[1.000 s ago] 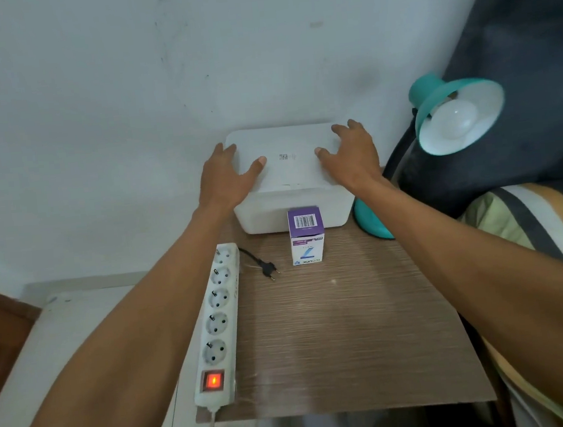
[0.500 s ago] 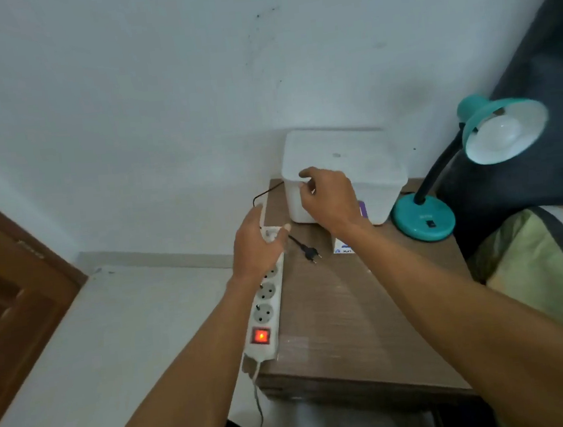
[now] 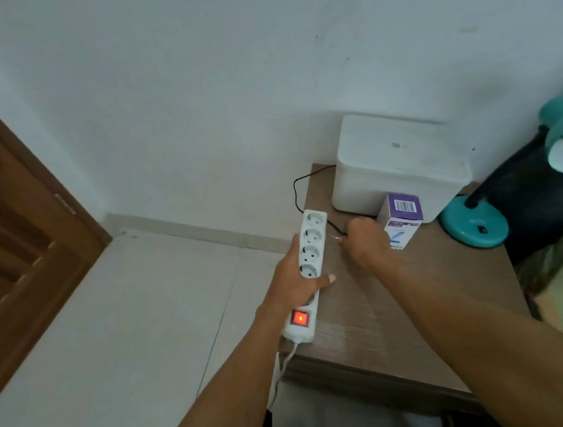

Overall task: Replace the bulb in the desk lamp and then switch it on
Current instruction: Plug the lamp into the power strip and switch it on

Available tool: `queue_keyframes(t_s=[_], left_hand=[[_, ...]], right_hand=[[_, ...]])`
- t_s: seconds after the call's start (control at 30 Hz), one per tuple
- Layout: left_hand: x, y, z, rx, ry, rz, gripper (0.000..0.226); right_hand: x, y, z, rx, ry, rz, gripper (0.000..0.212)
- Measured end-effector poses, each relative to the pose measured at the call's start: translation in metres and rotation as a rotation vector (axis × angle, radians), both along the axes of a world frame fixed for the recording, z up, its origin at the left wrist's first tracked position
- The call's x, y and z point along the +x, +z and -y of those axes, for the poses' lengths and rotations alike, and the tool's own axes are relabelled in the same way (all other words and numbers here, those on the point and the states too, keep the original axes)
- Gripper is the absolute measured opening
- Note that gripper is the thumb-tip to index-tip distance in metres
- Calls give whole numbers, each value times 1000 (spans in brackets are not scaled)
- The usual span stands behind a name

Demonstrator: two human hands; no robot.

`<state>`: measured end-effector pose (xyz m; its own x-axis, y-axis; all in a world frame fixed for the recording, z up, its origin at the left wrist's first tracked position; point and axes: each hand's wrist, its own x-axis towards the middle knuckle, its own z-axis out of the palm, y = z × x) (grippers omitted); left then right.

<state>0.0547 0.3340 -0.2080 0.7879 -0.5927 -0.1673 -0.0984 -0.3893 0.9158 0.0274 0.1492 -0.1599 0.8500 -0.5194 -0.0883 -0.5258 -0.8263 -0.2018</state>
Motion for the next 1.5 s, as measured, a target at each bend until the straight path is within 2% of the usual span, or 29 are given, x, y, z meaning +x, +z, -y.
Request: queue_keyframes(t_s=[0.23, 0.33, 0.43, 0.57, 0.7, 0.8, 1.0, 1.37, 1.5], left_hand=[[1, -1, 2, -46, -21, 11, 100], [0, 0, 2, -53, -37, 4, 104], [0, 2, 0, -54, -58, -6, 108], [1, 2, -1, -60, -96, -29, 112], [2, 4, -1, -57, -117, -45, 110], [1, 6, -1, -58, -113, -35, 110], [2, 1, -1, -56, -108, -27, 111], [3, 0, 0, -50, -101, -30, 109], [2, 0, 0, -41, -99, -15, 111]], right_hand=[[9, -9, -8, -124, -24, -14, 18], [12, -8, -12, -114, -39, -3, 20], [12, -4, -8, 30, -121, 86, 17], [14, 14, -3, 382, -217, 327, 14], [16, 34, -20, 586, -156, 524, 11], [18, 32, -32, 643, -114, 563, 17], [14, 11, -41, 635, -137, 564, 10], [2, 7, -43, 565, -148, 549, 5], [3, 1, -45, 499, -93, 508, 4]])
